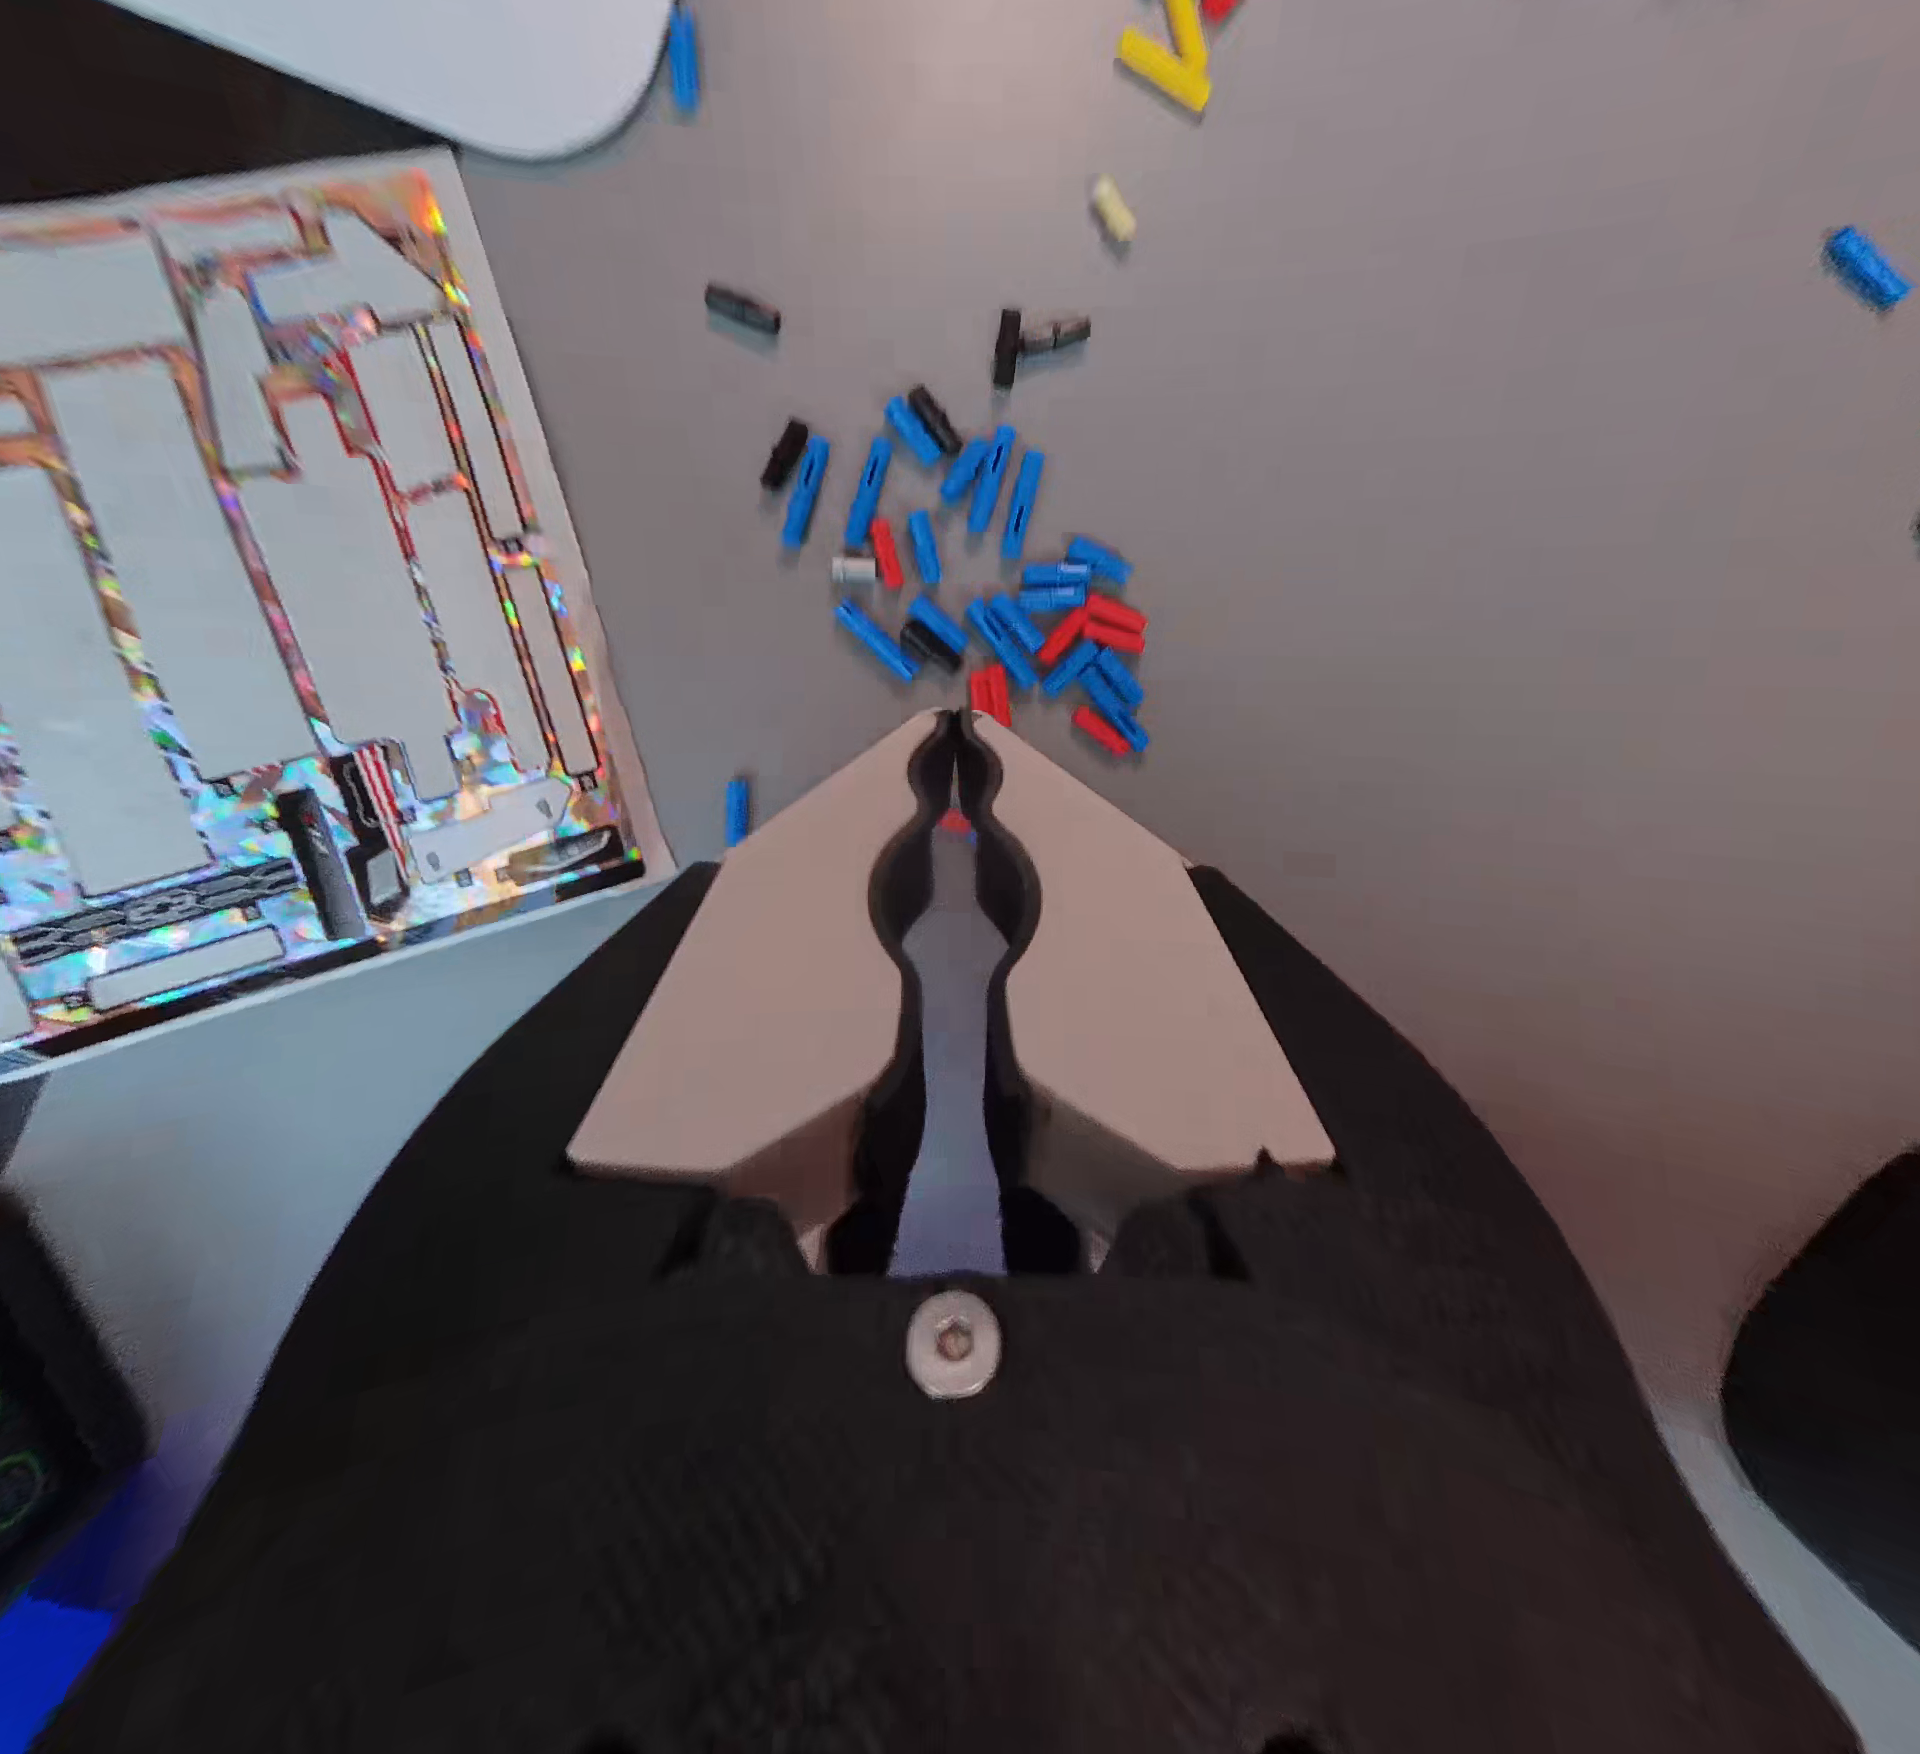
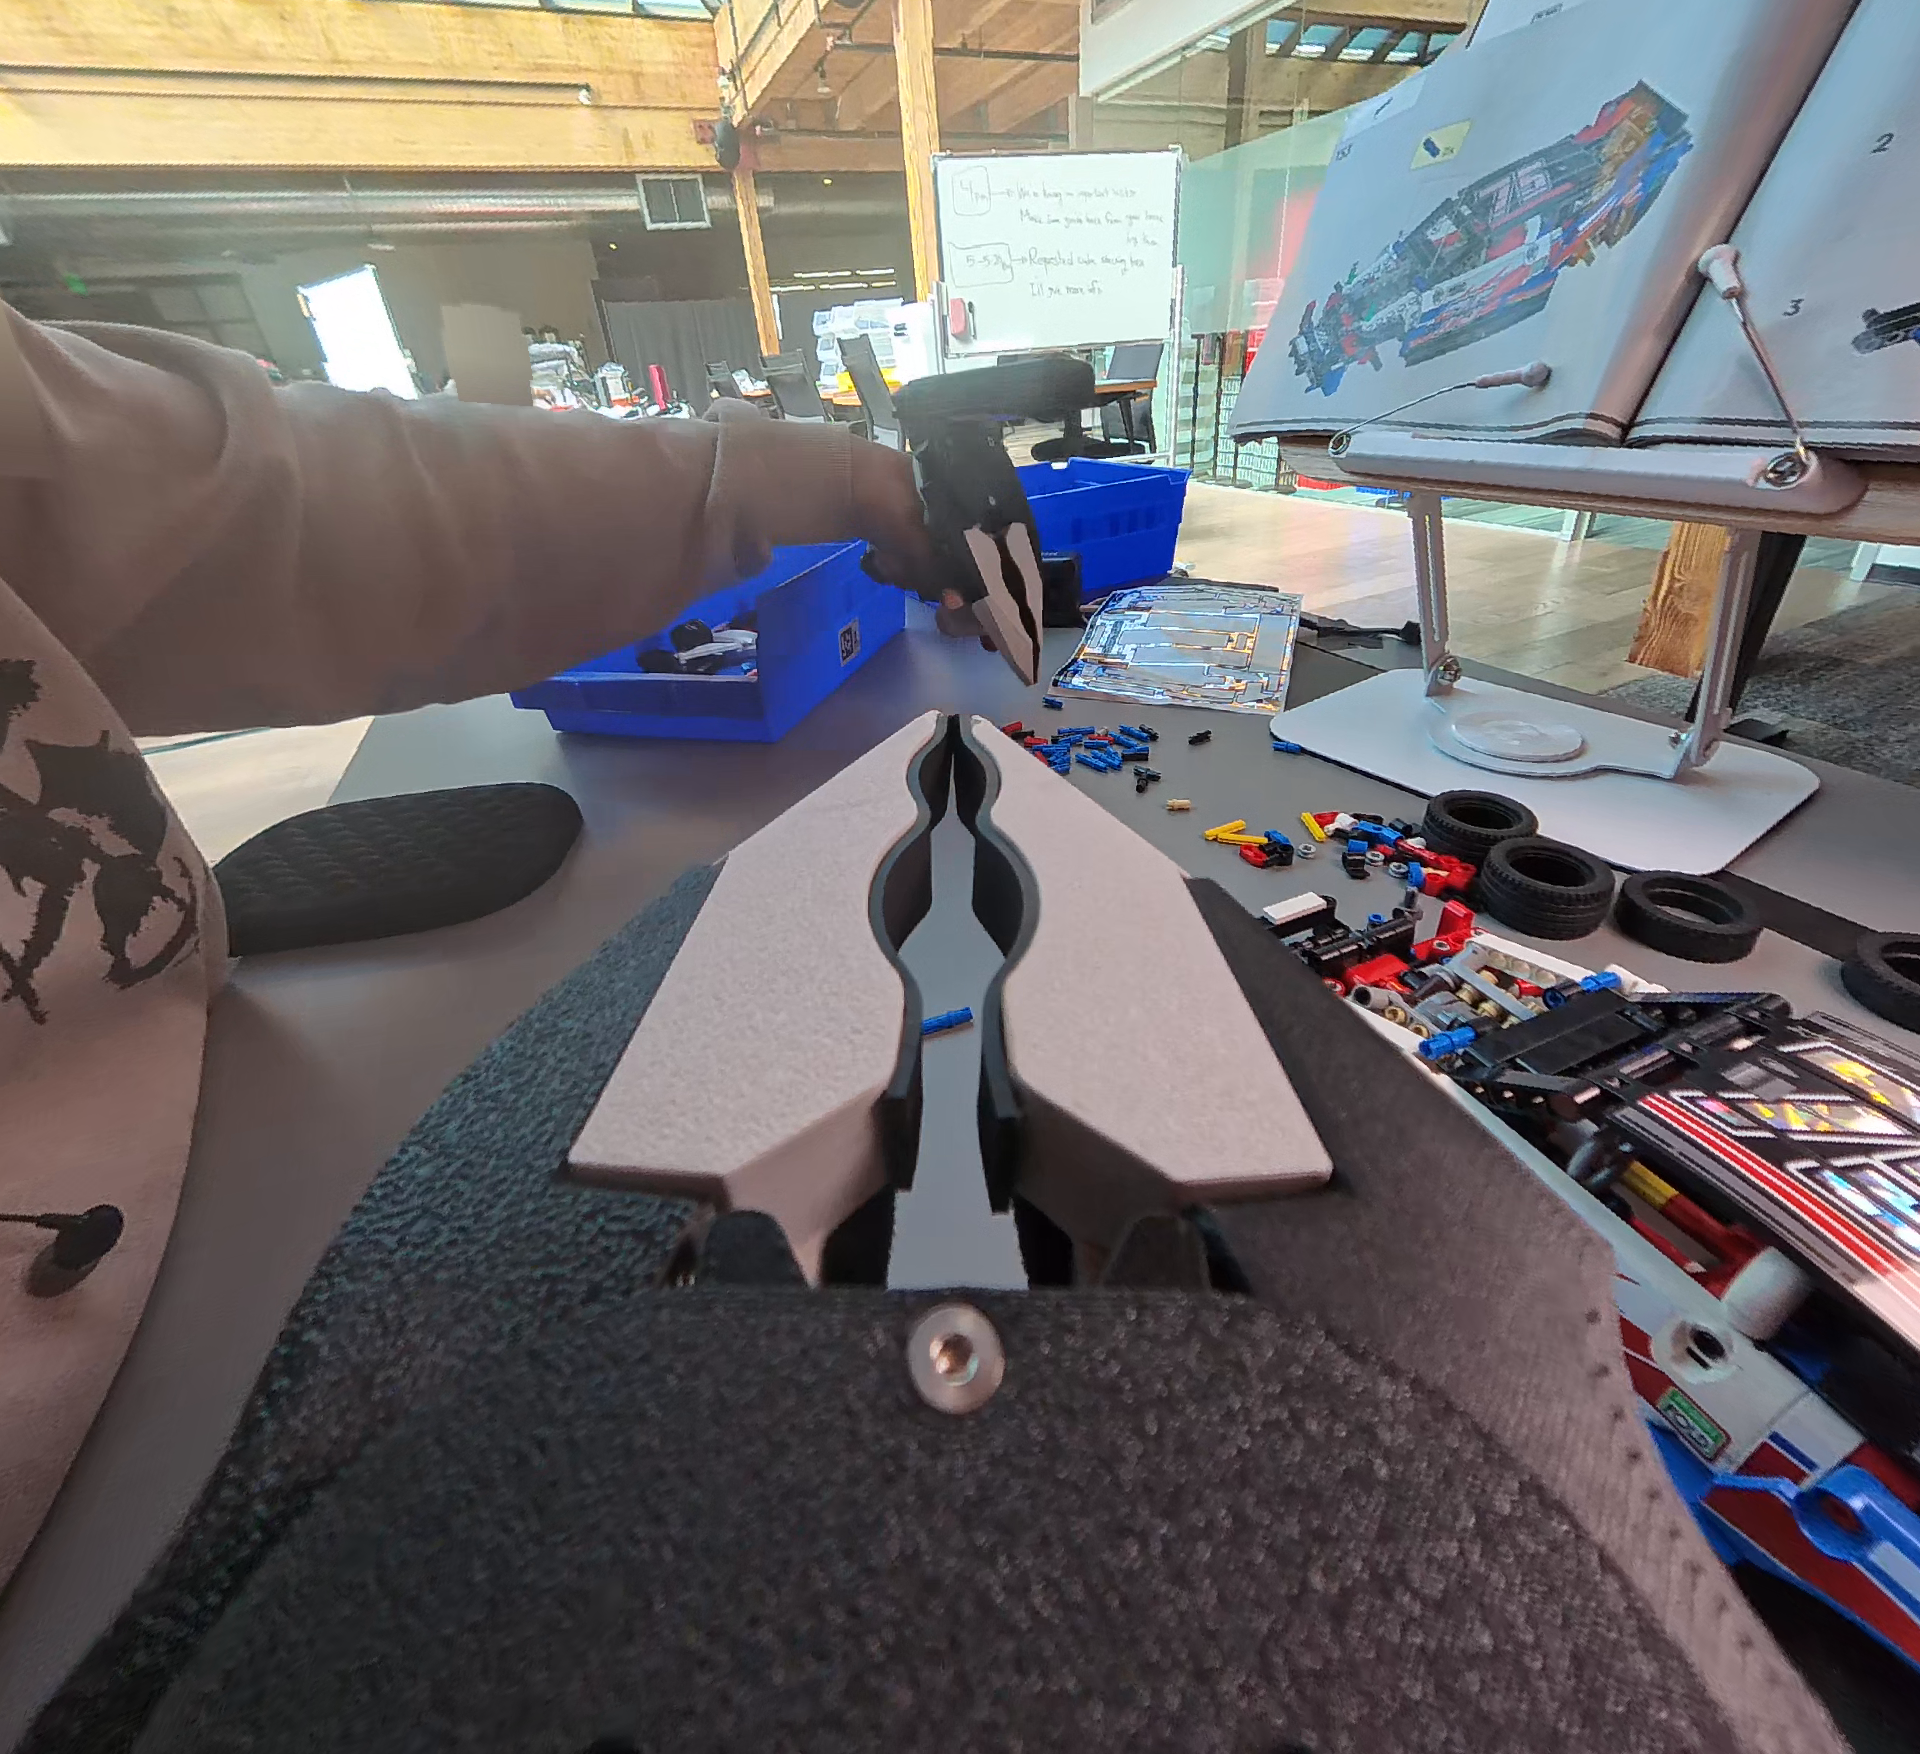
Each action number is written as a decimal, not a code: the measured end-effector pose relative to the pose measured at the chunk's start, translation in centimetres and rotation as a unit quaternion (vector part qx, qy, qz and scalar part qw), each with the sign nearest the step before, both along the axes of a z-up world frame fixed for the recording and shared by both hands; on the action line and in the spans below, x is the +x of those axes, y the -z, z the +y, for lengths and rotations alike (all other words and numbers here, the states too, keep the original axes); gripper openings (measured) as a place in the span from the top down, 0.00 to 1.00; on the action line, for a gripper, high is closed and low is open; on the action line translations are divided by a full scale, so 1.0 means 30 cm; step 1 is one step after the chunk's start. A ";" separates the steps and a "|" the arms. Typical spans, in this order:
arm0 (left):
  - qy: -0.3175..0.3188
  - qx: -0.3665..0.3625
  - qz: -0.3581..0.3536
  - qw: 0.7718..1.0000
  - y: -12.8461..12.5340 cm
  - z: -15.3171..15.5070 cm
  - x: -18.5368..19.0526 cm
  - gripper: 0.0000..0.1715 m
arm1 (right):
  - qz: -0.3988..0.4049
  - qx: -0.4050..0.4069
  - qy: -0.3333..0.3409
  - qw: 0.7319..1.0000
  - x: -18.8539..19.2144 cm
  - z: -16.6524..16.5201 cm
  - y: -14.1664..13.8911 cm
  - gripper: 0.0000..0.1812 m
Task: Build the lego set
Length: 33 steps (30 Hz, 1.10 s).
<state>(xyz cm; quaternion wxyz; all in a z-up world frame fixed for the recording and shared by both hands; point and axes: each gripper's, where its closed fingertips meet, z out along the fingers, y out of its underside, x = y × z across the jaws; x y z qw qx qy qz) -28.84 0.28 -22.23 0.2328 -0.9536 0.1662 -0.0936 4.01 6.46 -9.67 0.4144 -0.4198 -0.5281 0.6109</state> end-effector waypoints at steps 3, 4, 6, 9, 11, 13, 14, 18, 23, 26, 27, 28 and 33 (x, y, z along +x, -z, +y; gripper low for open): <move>-0.019 0.114 0.036 0.993 -0.117 0.060 0.065 1.00 | 0.003 0.000 0.003 1.000 0.004 0.005 -0.004 1.00; -0.023 0.148 0.040 0.988 -0.152 0.071 0.108 0.99 | 0.003 0.000 0.003 1.000 0.004 0.005 -0.004 1.00; -0.022 0.208 0.047 0.977 -0.204 0.080 0.219 0.97 | 0.001 -0.002 0.001 1.000 0.001 0.002 0.001 1.00; -0.007 0.255 0.024 0.967 -0.220 0.063 0.431 0.96 | -0.005 -0.002 -0.003 1.000 -0.006 -0.008 0.013 1.00; 0.015 0.251 -0.014 0.968 -0.190 0.031 0.585 0.92 | -0.008 -0.003 -0.005 1.000 -0.011 -0.014 0.019 1.00; 0.041 0.236 -0.042 0.970 -0.141 -0.011 0.717 0.89 | -0.011 -0.002 -0.005 1.000 -0.014 -0.018 0.026 1.00; 0.057 0.226 -0.053 0.971 -0.111 -0.036 0.776 0.87 | -0.013 -0.002 -0.004 1.000 -0.016 -0.019 0.029 1.00; 0.081 0.170 -0.059 0.980 0.016 -0.127 0.922 0.77 | -0.019 -0.001 -0.004 1.000 -0.022 -0.026 0.041 1.00; 0.079 0.139 0.004 0.987 0.115 -0.157 0.928 0.72 | -0.030 0.000 -0.011 0.999 -0.035 -0.045 0.063 1.00; 0.104 0.136 0.003 0.985 0.124 -0.154 0.949 0.79 | -0.038 0.002 -0.017 0.999 -0.043 -0.061 0.078 1.00; 0.112 0.139 0.004 0.984 0.124 -0.151 0.954 0.82 | -0.040 0.003 -0.018 0.999 -0.045 -0.066 0.083 1.00; 0.121 0.142 0.004 0.982 0.123 -0.148 0.960 0.83 | -0.042 0.003 -0.019 0.999 -0.047 -0.070 0.087 1.00; 0.182 0.159 -0.011 0.970 0.122 -0.146 1.007 0.84 | -0.051 -0.006 -0.031 0.998 -0.058 -0.092 0.104 1.00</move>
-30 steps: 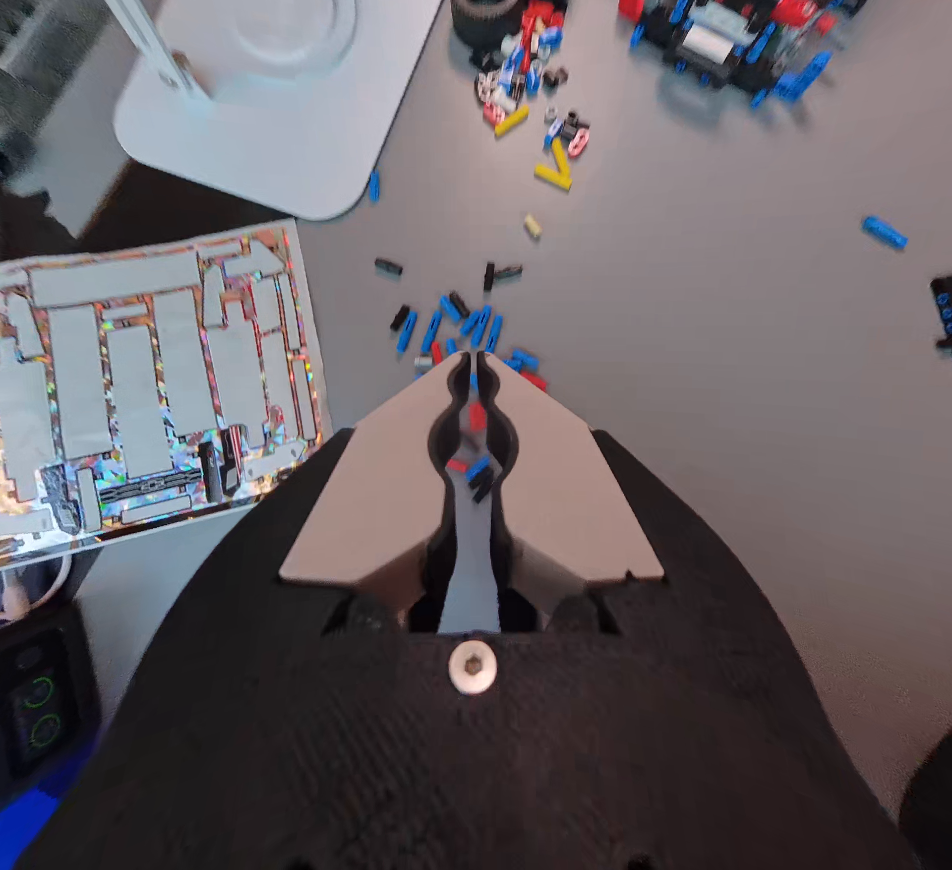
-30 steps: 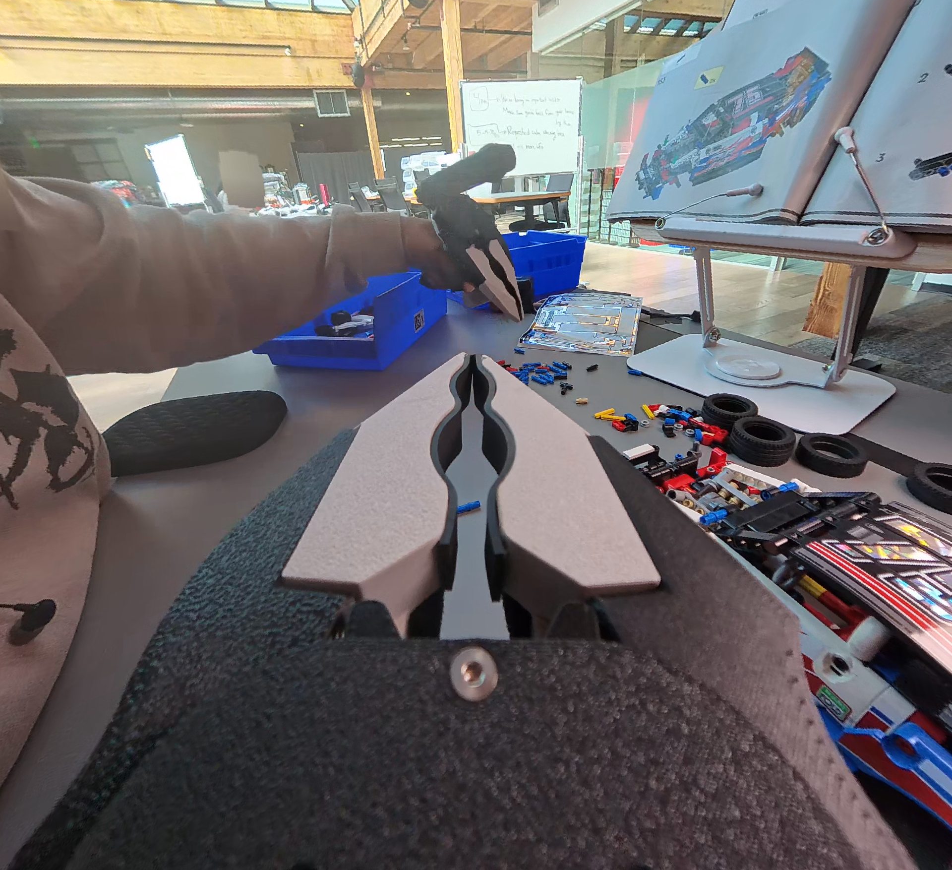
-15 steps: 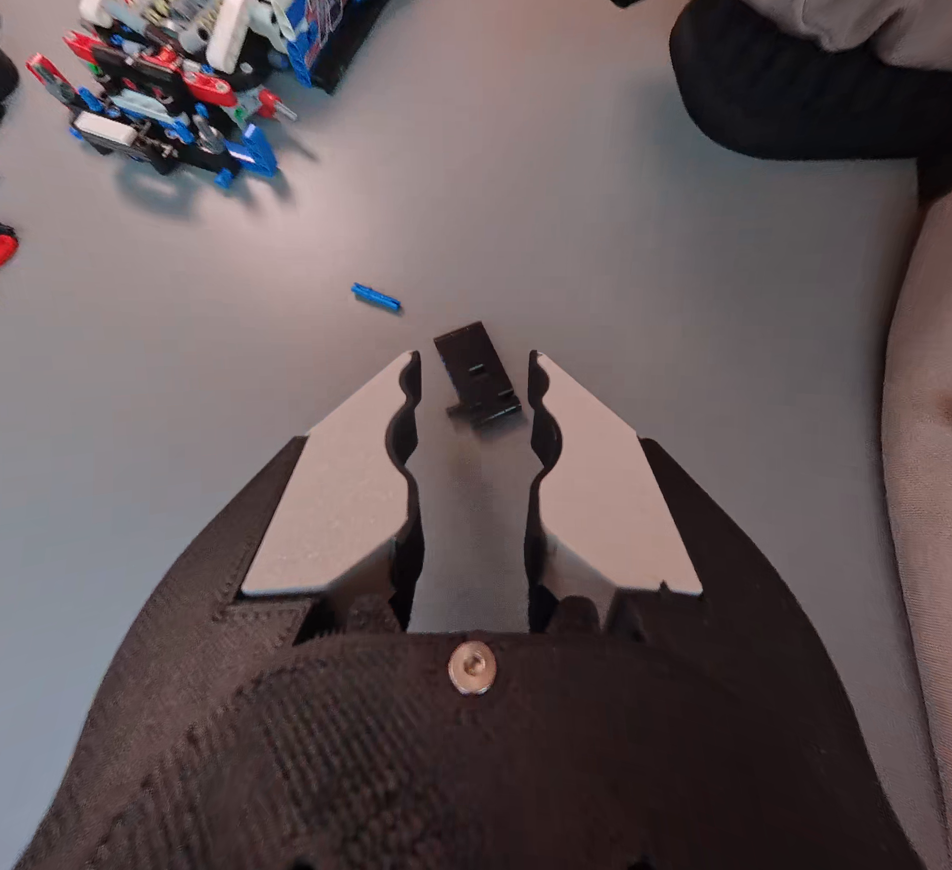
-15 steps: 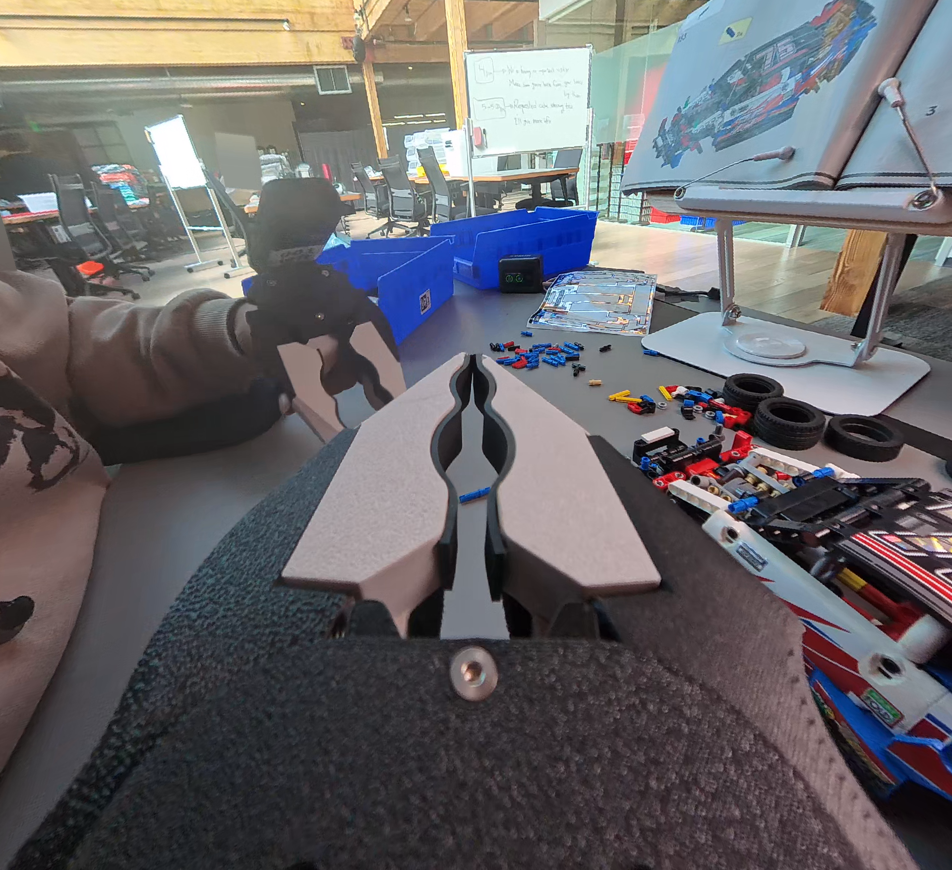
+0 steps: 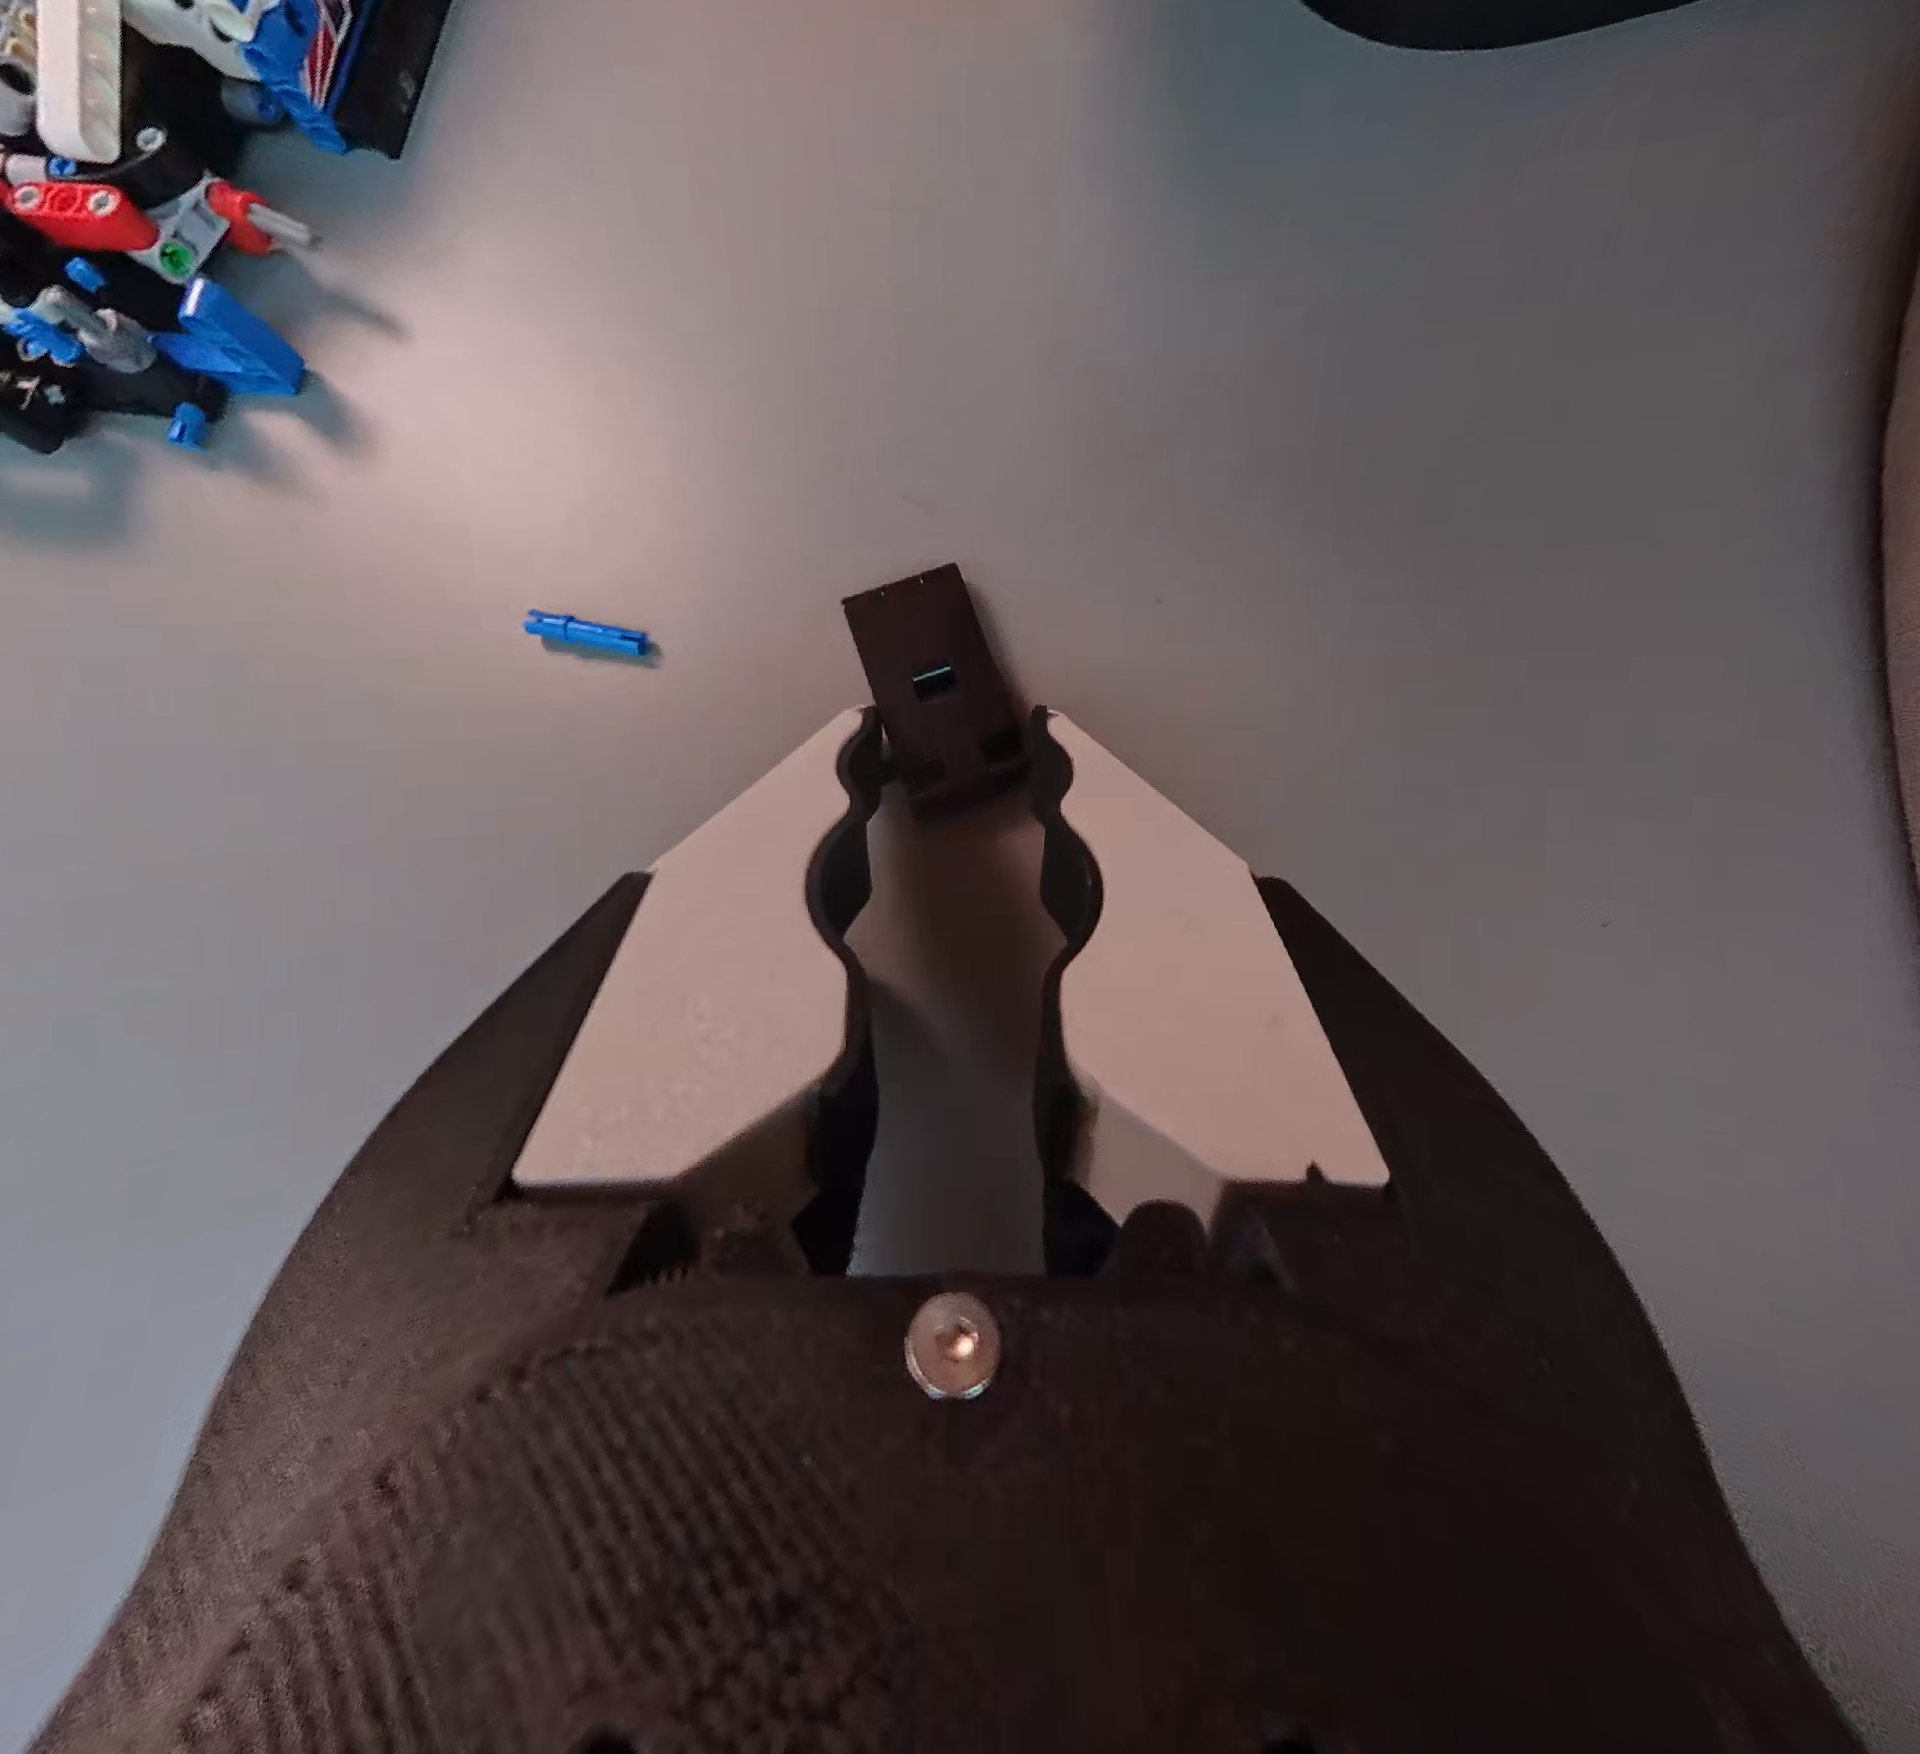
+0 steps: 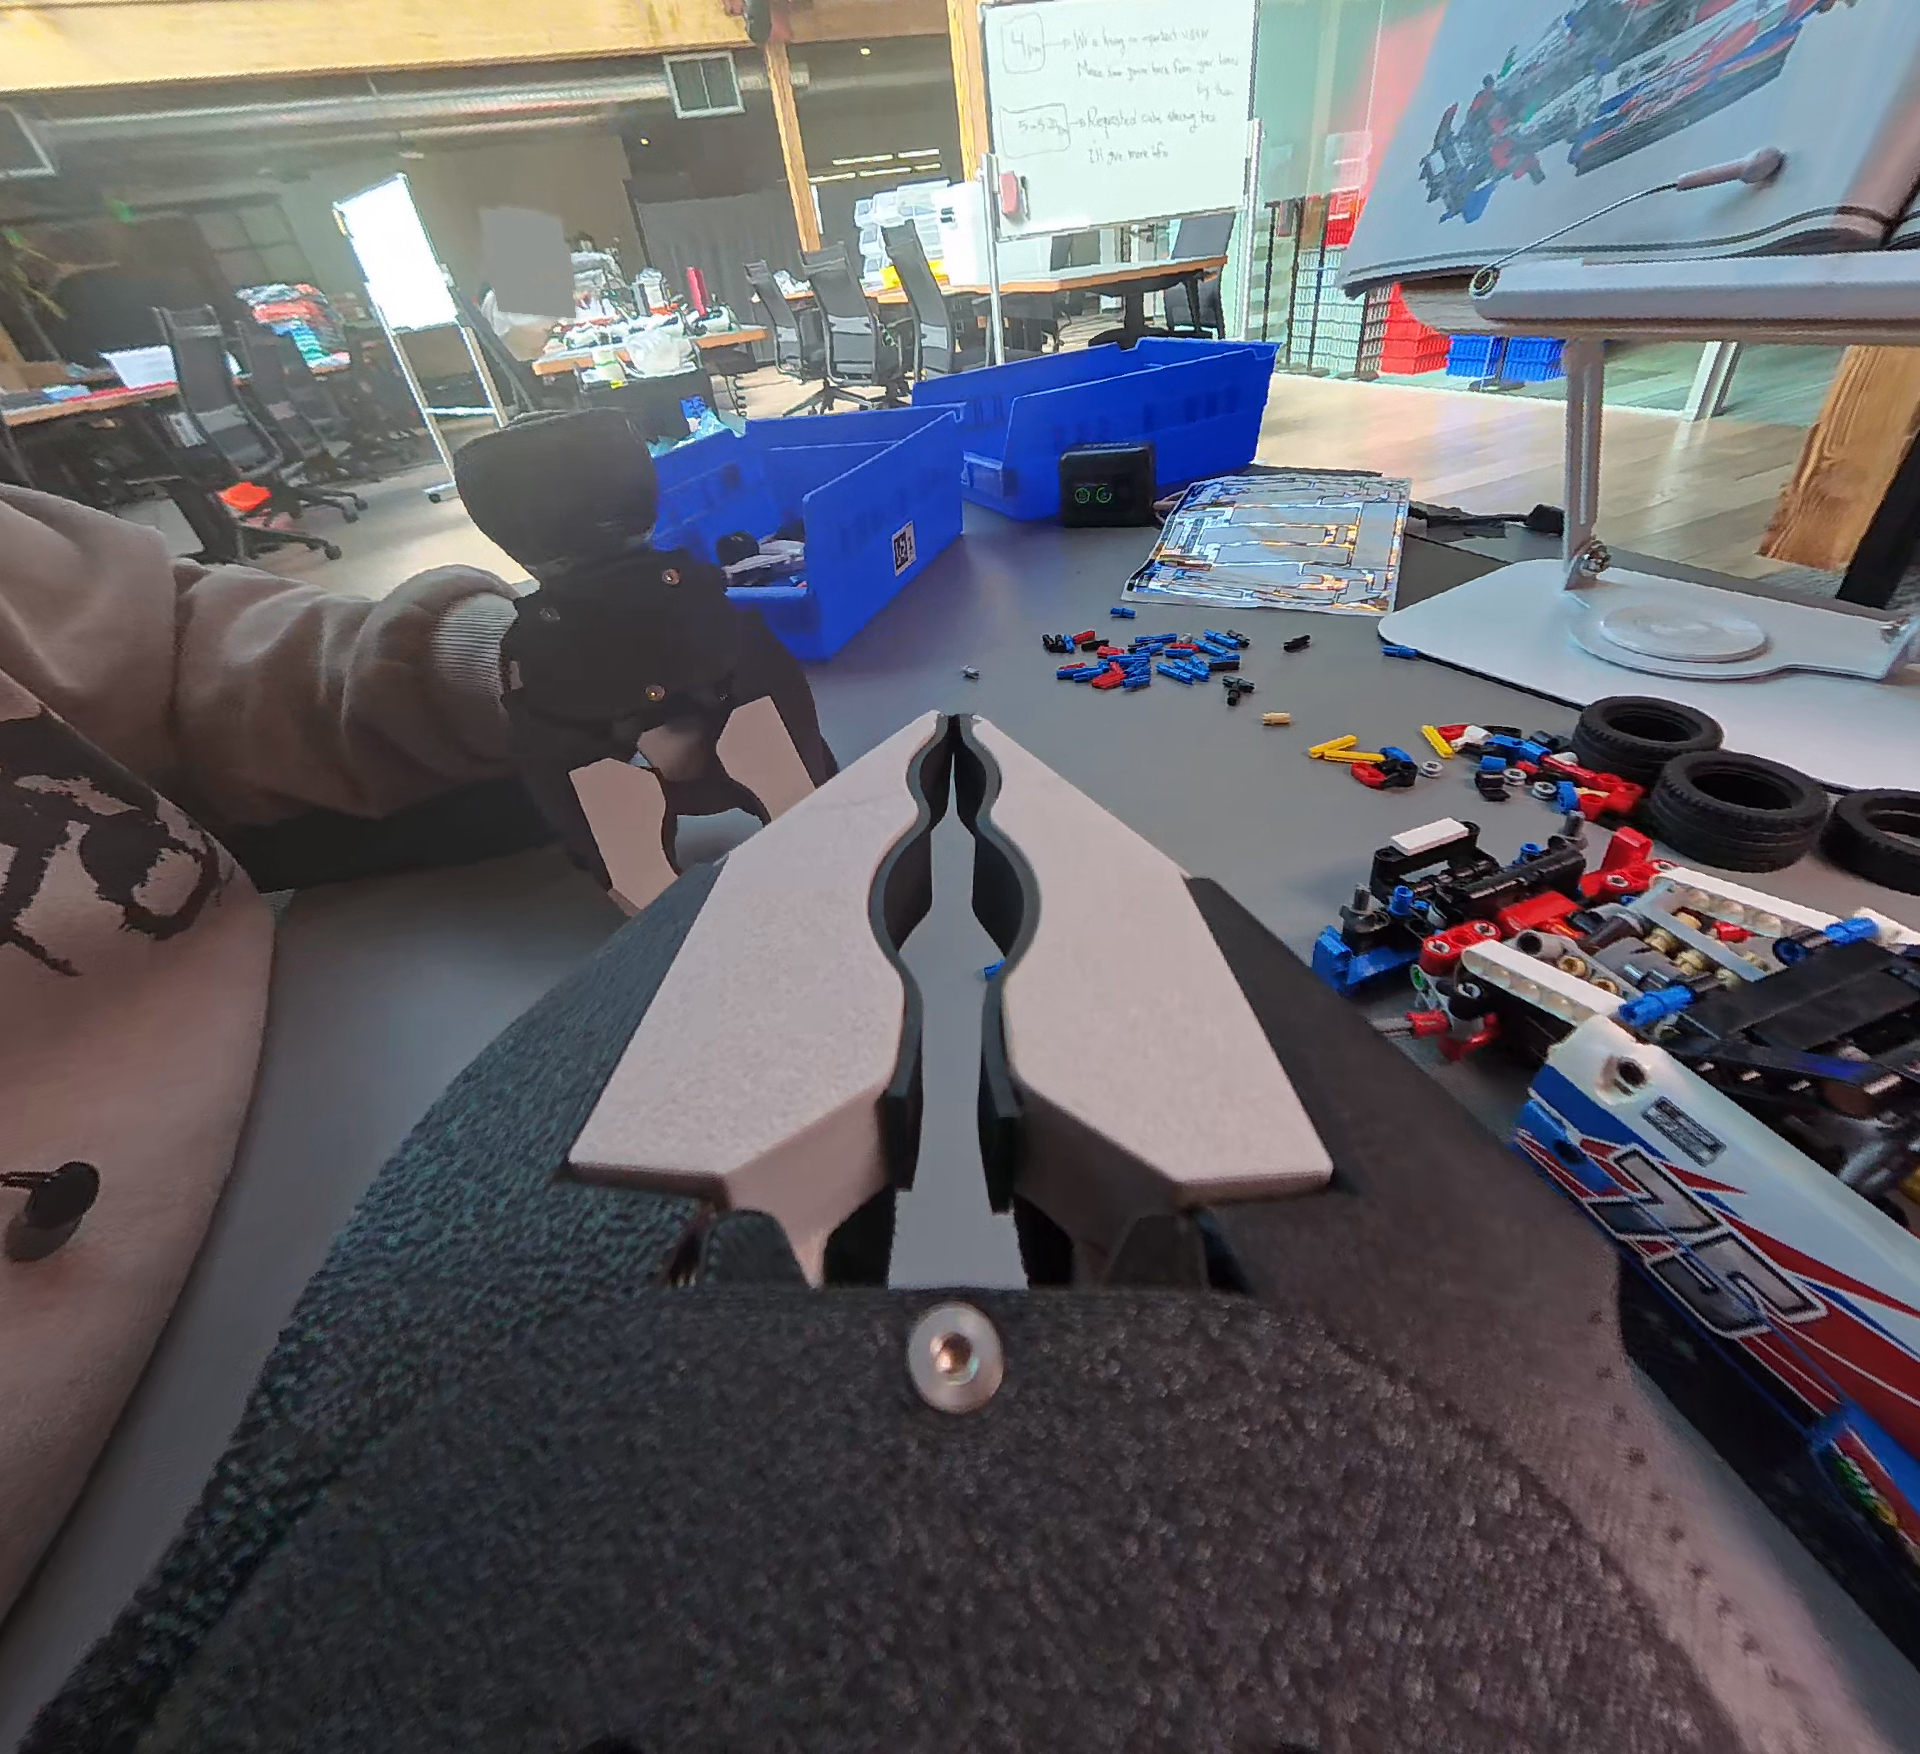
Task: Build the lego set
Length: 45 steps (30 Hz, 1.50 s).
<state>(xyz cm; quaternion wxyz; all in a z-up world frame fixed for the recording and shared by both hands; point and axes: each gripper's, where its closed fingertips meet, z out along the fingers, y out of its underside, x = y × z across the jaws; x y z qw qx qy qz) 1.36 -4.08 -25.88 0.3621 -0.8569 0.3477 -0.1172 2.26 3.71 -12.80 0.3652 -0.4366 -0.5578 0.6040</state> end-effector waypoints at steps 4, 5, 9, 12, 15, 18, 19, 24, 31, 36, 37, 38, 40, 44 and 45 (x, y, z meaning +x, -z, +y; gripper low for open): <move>0.055 0.014 -0.004 0.998 -0.001 -0.017 0.064 0.84 | -0.004 -0.004 -0.010 1.000 -0.004 -0.023 0.007 1.00; 0.064 0.017 -0.002 0.998 -0.001 -0.019 0.076 0.84 | -0.004 -0.005 -0.013 1.000 -0.005 -0.028 0.008 1.00; 0.071 0.027 -0.006 0.997 -0.002 -0.012 0.098 0.85 | -0.007 -0.008 -0.022 1.000 -0.008 -0.046 0.014 1.00; 0.066 0.035 -0.006 0.997 -0.002 0.003 0.099 0.85 | -0.009 -0.011 -0.029 0.999 -0.009 -0.057 0.018 1.00; 0.056 0.043 -0.006 0.997 -0.003 0.019 0.096 0.85 | -0.010 -0.013 -0.034 0.999 -0.011 -0.064 0.020 1.00; 0.040 0.047 -0.012 0.998 -0.005 0.026 0.087 0.85 | -0.010 -0.015 -0.036 0.999 -0.009 -0.067 0.019 1.00; 0.032 0.050 -0.014 0.998 -0.008 0.029 0.082 0.85 | -0.009 -0.016 -0.036 0.999 -0.008 -0.067 0.017 1.00; -0.012 0.073 -0.044 0.996 -0.052 0.048 0.046 0.83 | -0.005 -0.023 -0.032 0.999 -0.003 -0.057 0.007 1.00; 0.003 0.032 -0.044 0.999 -0.028 -0.002 0.031 0.74 | -0.010 -0.034 -0.030 0.999 -0.005 -0.047 0.013 1.00; 0.006 0.029 -0.021 0.999 -0.004 0.004 0.047 0.81 | -0.011 -0.058 -0.033 0.998 -0.010 -0.040 0.017 1.00; 0.006 0.028 -0.023 0.999 -0.003 0.005 0.052 0.83 | -0.011 -0.065 -0.034 0.997 -0.011 -0.038 0.017 1.00; 0.004 0.027 -0.023 0.999 -0.002 0.007 0.054 0.84 | -0.011 -0.077 -0.036 0.996 -0.011 -0.035 0.015 1.00; -0.013 0.035 -0.018 0.999 -0.003 0.020 0.044 0.86 | -0.009 -0.111 -0.042 0.993 -0.009 -0.025 0.007 1.00; -0.067 0.032 -0.039 0.996 -0.012 0.042 0.024 0.86 | -0.002 -0.198 -0.051 0.979 -0.006 0.010 -0.013 1.00; -0.079 0.033 -0.046 0.995 -0.018 0.046 0.016 0.87 | -0.002 -0.218 -0.054 0.974 -0.006 0.017 -0.014 1.00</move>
